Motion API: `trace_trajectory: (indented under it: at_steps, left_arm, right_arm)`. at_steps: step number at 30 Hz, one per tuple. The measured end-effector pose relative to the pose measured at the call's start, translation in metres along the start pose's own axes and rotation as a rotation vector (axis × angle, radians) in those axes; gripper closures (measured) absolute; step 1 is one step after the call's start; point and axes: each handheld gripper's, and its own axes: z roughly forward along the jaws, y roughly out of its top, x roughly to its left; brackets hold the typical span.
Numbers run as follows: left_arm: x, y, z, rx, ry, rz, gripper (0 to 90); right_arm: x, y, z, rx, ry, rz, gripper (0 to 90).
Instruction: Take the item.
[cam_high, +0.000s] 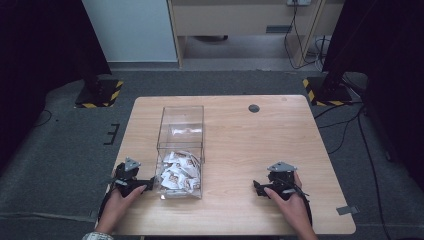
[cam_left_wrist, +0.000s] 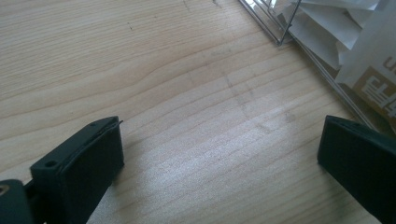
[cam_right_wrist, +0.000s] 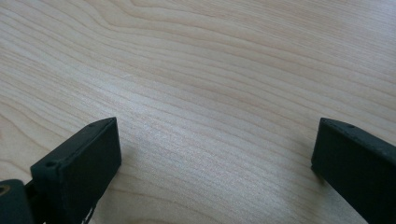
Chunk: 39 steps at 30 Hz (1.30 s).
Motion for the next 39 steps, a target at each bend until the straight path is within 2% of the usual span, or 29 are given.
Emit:
trace_trajectory:
  at_steps: [17, 20, 22, 25, 28, 31, 35, 39]
  left_arm:
    - [0.0, -0.001, -0.001, 0.0, -0.002, 0.0, 0.0]
    - [0.0, -0.001, -0.001, 0.0, -0.002, 0.0, 0.0]
    - [-0.001, -0.001, -0.001, 0.0, -0.002, 0.0, 0.0]
    - [-0.001, -0.001, -0.001, 0.0, -0.002, 0.0, 0.0]
    - [-0.001, -0.001, -0.001, 0.0, -0.002, 0.0, 0.0]
    - [-0.001, -0.001, -0.001, 0.0, -0.002, 0.0, 0.0]
    - [0.0, -0.001, -0.001, 0.001, -0.003, 0.0, 0.0]
    - [0.0, -0.001, -0.001, 0.001, -0.003, 0.0, 0.0]
  right_arm:
    - [0.0, 0.001, 0.0, 0.005, -0.002, 0.001, 2.8]
    - [0.002, 0.003, -0.002, 0.016, 0.03, -0.007, 4.4]
    - [0.007, 0.006, -0.004, 0.005, 0.031, -0.034, 4.5]
    - [0.009, 0.007, -0.006, -0.002, 0.046, -0.04, 4.1]
    - [0.014, 0.009, -0.01, -0.01, 0.076, -0.057, 8.2]
    - [0.017, 0.011, -0.012, -0.024, 0.073, -0.085, 8.9]
    - [0.019, 0.015, -0.015, -0.055, 0.086, -0.072, 12.6]
    - [0.025, 0.019, -0.016, -0.043, 0.097, -0.098, 6.6]
